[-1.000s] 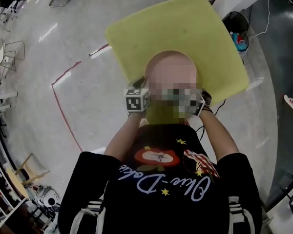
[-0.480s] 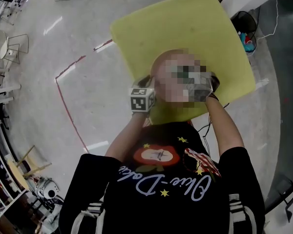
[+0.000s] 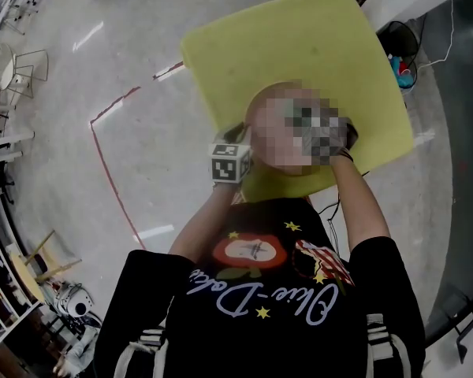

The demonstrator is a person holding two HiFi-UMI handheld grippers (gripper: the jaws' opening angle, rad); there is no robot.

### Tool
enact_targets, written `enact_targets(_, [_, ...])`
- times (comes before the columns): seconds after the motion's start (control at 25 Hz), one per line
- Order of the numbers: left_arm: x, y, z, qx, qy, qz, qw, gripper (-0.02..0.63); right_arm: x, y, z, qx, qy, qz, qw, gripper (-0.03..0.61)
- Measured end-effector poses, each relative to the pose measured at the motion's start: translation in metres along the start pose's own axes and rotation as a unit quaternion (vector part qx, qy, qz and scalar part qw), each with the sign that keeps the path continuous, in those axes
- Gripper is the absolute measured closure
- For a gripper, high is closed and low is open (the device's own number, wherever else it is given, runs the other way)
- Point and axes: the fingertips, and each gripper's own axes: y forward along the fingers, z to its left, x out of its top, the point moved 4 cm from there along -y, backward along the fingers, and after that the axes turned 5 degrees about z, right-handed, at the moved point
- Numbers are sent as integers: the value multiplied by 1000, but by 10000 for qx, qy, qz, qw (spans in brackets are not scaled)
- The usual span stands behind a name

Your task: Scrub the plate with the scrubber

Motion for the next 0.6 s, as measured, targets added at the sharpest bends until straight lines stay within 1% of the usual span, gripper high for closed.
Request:
enact_targets(0.16, [-1,0,2,0,-9,-37,10000,565,-9,-4,13,23,302,72,9995,514])
enact_targets(0.36, [-2,-1,3,27,-11,-72,10000,565,-15,-12,37,47,819,33,9966,514])
enact_targets(0.6, [0,3,0,101,-44,-52,9999,575,-19,-17,62,122,1009,39,9948,514])
